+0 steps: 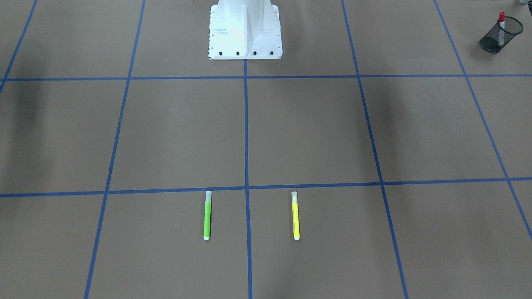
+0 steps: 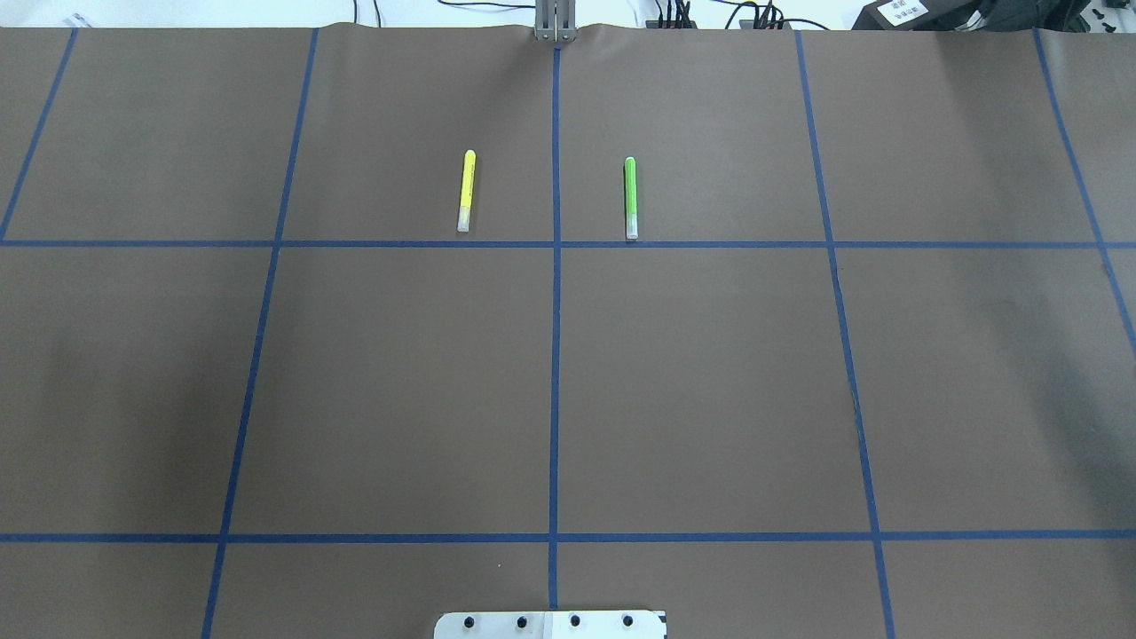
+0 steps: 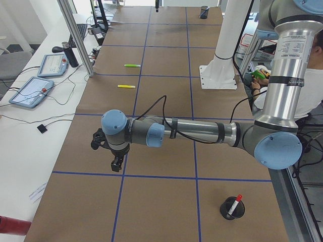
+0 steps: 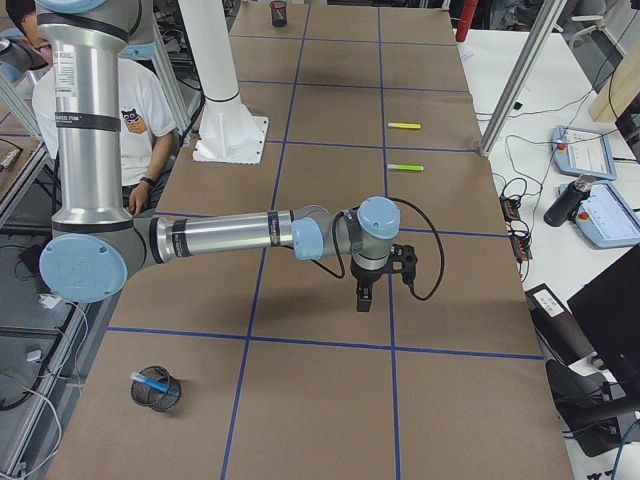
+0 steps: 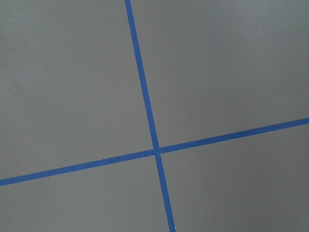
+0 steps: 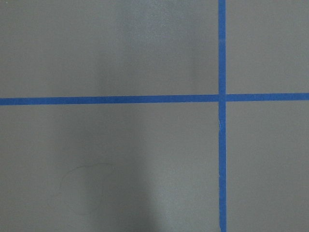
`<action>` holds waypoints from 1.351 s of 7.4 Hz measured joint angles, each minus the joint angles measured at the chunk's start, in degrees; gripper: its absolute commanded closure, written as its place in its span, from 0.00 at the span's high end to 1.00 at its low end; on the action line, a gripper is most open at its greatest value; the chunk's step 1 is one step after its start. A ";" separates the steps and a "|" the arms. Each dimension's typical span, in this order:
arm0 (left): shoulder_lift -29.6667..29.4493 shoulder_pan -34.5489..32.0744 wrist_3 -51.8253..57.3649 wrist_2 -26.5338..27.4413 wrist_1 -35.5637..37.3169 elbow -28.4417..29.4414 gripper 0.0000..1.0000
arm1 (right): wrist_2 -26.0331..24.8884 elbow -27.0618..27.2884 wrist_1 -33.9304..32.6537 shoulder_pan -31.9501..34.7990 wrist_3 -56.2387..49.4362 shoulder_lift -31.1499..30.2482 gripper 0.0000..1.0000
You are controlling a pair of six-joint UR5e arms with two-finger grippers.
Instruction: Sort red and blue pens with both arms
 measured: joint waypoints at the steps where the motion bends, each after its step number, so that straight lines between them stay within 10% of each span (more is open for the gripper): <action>1: 0.38 0.00 -0.01 -0.03 -0.74 0.01 1.00 | 0.00 0.00 0.00 -0.01 -0.01 -0.05 1.00; 10: 1.08 0.24 -0.28 -0.05 -1.34 0.00 1.00 | 0.00 -0.07 0.23 -0.07 -0.05 -0.09 1.00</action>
